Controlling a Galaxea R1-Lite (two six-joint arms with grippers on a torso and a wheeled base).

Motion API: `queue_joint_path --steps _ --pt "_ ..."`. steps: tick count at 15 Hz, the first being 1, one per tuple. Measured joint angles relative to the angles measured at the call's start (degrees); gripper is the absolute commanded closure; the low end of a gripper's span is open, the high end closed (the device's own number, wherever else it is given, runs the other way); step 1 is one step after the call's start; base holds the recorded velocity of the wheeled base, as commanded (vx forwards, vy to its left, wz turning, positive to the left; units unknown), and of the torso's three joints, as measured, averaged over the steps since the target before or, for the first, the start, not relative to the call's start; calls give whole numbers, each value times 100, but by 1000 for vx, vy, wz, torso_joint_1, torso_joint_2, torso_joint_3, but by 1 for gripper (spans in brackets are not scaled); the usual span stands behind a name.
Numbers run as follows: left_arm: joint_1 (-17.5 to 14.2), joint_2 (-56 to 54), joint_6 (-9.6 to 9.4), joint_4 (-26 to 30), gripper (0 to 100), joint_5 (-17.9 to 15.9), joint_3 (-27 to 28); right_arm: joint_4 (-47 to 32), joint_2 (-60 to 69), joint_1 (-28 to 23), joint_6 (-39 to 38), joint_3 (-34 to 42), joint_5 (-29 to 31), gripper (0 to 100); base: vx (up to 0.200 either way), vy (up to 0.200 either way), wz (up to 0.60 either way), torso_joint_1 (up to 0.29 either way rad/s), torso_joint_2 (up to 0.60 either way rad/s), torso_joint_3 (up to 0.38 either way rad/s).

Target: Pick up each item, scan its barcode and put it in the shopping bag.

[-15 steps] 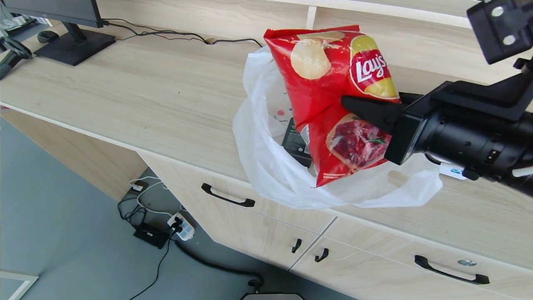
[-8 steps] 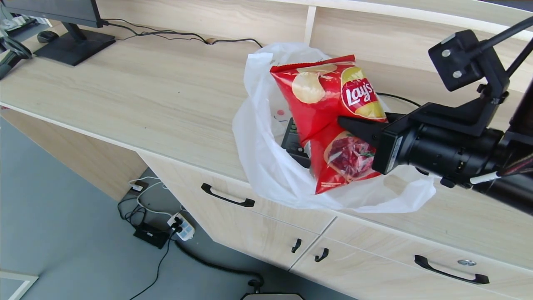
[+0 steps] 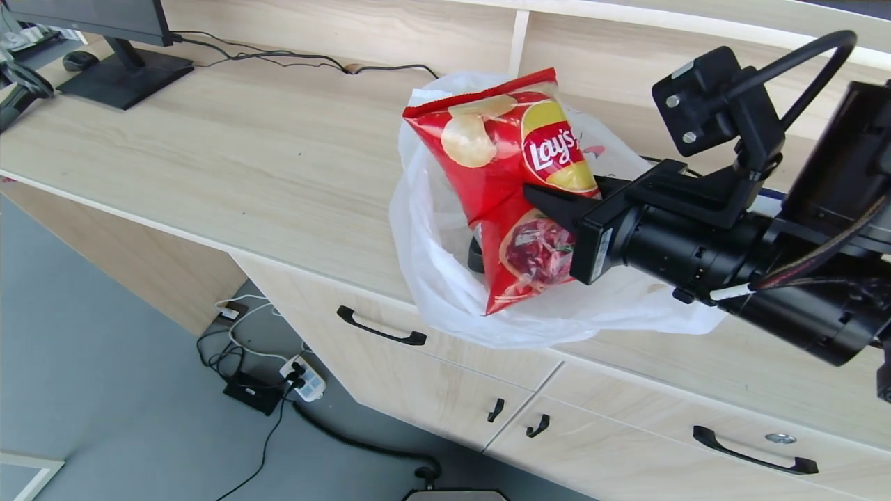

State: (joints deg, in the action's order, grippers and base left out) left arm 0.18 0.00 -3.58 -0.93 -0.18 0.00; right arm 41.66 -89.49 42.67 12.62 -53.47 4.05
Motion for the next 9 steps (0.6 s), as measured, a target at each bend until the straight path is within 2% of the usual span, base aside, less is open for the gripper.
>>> queue_joint_path --steps 3,4,8,9 --pt "0 0 -2 -2 0 2 0 273 -268 -13 -30 38 -6 100 0 0 0 0 0 0" --pt "0 0 2 0 0 0 0 385 -307 -172 -46 55 -44 100 0 0 0 0 0 0" --pt "-2 0 15 0 0 0 0 596 -288 -1298 -61 182 -395 100 0 0 0 0 0 0" --pt "0 0 17 2 0 2 0 591 -271 -1554 -39 165 -651 100 0 0 0 0 0 0"
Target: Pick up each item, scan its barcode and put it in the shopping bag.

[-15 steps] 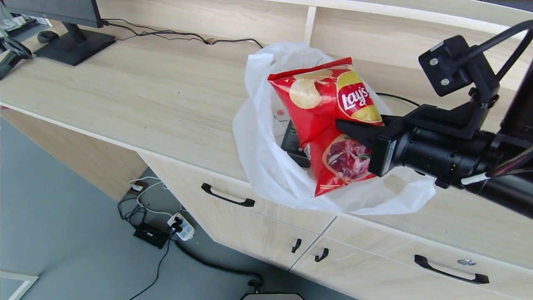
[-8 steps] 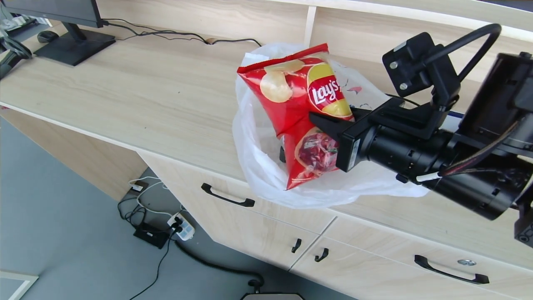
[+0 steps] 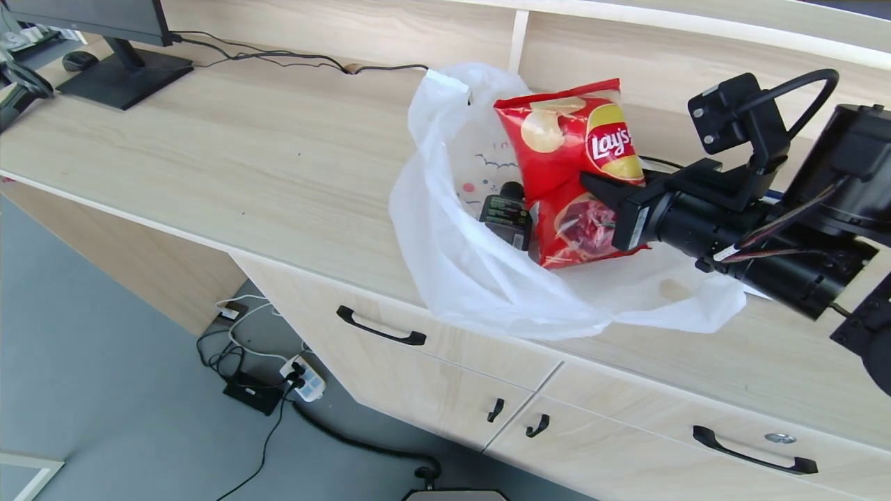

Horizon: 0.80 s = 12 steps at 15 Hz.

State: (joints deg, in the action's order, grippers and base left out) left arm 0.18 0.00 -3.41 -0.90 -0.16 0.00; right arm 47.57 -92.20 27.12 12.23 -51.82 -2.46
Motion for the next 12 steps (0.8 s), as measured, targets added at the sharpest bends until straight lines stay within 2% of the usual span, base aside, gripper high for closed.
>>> queue_joint_path --steps 2,6,8,10,12 --pt "0 0 -2 0 0 -2 0 5 24 21 176 34 -128 100 0 0 0 0 0 0" --pt "-2 0 -2 0 0 -2 0 -5 -11 1108 373 94 208 100 0 0 0 0 0 0" --pt "0 0 -2 -2 0 -2 0 24 -77 1417 369 210 304 100 0 0 0 0 0 0" --pt "0 0 -2 0 0 -2 0 95 -179 1403 334 233 304 100 0 0 0 0 0 0" --pt "-2 0 -2 -2 0 -2 0 249 -339 1157 343 91 273 100 0 0 0 0 0 0"
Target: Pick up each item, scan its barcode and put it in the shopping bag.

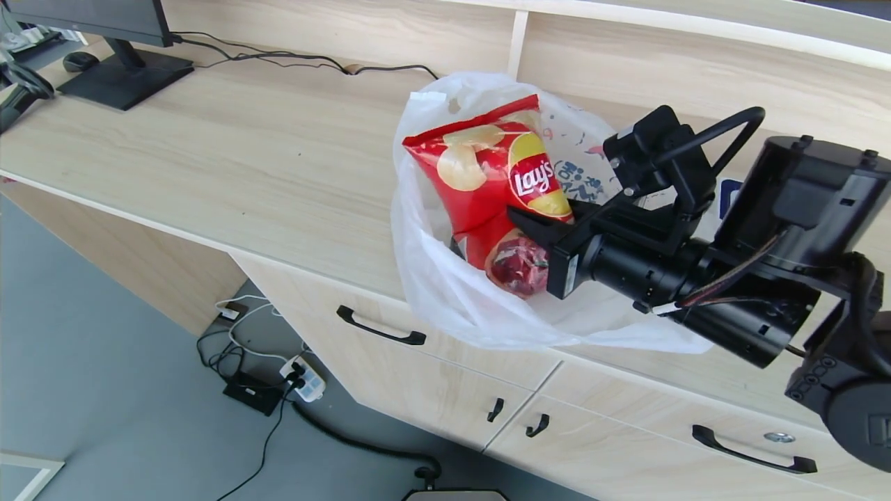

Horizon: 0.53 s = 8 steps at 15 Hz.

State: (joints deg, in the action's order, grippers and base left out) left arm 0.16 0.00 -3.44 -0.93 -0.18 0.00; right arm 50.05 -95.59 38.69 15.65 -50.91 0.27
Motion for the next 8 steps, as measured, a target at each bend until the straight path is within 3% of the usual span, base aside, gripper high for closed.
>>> queue_joint_path --steps 3,6,7,8 --pt "0 0 11 0 0 0 0 26 -155 -460 336 -273 -234 100 0 0 0 0 0 0" --pt "2 0 16 4 0 0 0 33 -210 -557 411 -297 -245 100 0 0 0 0 0 0" --pt "2 0 18 4 0 0 0 37 -212 -562 418 -265 -247 0 0 0 0 0 0 0" --pt "0 0 18 4 0 0 0 26 -212 -573 418 -245 -245 0 0 0 0 0 0 0"
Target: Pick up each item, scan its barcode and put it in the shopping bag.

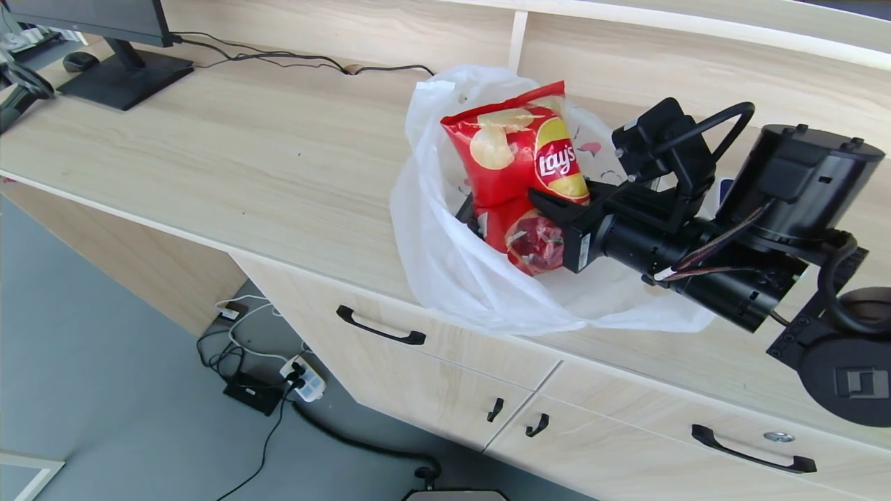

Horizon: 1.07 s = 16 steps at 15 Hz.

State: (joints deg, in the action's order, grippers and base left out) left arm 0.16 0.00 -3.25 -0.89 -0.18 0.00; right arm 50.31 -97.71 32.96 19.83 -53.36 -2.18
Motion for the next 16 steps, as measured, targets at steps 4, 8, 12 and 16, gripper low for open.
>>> queue_joint_path --steps 4,8,12,16 --pt "0 0 0 2 0 0 0 54 11 2 -43 50 -9 0 0 0 0 0 0 0" --pt "0 0 2 2 0 2 0 122 363 0 -177 262 -74 0 0 0 0 0 0 0" --pt "0 0 2 2 0 0 0 90 981 -6 -207 369 -49 0 0 0 0 0 0 0" --pt "2 0 72 2 0 2 0 82 1886 -44 -218 1362 -20 0 0 0 0 0 0 0"
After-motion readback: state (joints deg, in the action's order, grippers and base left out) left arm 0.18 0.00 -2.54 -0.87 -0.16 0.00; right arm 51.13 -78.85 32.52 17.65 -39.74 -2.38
